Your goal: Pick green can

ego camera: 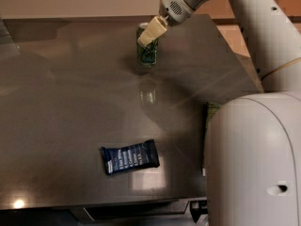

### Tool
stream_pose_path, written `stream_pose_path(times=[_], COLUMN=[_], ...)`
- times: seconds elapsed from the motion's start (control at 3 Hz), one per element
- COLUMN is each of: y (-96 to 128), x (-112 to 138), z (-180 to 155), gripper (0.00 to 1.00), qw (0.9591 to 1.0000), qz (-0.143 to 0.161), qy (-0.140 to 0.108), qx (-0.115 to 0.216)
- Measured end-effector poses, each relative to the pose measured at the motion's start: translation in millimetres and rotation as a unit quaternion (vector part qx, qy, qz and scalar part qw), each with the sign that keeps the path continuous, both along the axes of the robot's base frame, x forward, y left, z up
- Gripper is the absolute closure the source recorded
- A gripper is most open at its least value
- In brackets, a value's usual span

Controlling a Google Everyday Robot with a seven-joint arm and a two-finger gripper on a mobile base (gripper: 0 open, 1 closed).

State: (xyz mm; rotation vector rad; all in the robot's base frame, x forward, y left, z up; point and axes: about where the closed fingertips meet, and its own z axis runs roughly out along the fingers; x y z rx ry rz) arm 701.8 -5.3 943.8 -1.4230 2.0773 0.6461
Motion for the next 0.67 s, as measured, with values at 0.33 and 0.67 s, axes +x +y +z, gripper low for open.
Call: stream_pose_path(times=[0.33,0.67], y=[-2.8,-7.4], x=[-25.4,-48.7], z=[26.9,51.7], gripper=[1.00,1.00], qw=[0.9994,0.9980], qz=[0.034,0.058], qy=[-0.009,-0.023], qx=[-0.001,-0.003])
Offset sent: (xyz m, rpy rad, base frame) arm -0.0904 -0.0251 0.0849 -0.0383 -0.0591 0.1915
